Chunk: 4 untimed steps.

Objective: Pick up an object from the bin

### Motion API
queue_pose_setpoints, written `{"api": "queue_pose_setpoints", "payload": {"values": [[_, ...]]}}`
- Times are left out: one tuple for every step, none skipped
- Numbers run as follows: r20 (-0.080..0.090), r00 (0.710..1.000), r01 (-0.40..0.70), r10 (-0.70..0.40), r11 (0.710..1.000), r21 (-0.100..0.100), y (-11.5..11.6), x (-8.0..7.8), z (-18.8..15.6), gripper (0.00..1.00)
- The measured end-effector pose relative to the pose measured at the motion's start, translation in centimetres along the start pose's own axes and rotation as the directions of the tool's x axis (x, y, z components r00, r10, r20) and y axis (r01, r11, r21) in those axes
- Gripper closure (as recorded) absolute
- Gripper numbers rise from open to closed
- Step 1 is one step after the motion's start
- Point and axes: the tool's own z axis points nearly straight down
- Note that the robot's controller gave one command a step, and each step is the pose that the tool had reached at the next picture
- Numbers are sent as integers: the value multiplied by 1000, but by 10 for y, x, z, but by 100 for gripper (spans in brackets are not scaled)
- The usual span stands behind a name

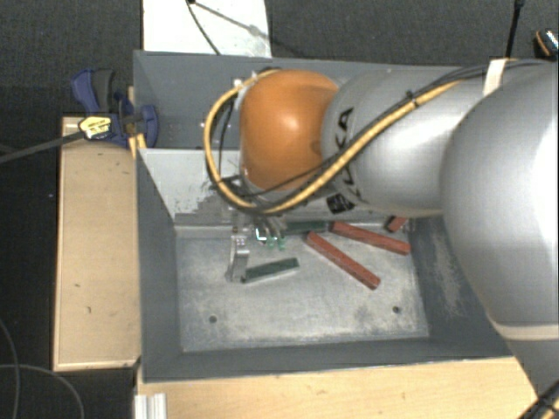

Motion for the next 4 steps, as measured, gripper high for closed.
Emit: {"api": "queue_pose_setpoints", "payload": {"values": [[-3,1000,29,-29,1000,3,-65,39,98,0],[7,1000,25,-25,1000,-1,-61,36,94,100],[16,999,-51,51,999,-5,-38,30,-44,100],[8,998,-55,55,999,-2,-39,32,-39,0]]}}
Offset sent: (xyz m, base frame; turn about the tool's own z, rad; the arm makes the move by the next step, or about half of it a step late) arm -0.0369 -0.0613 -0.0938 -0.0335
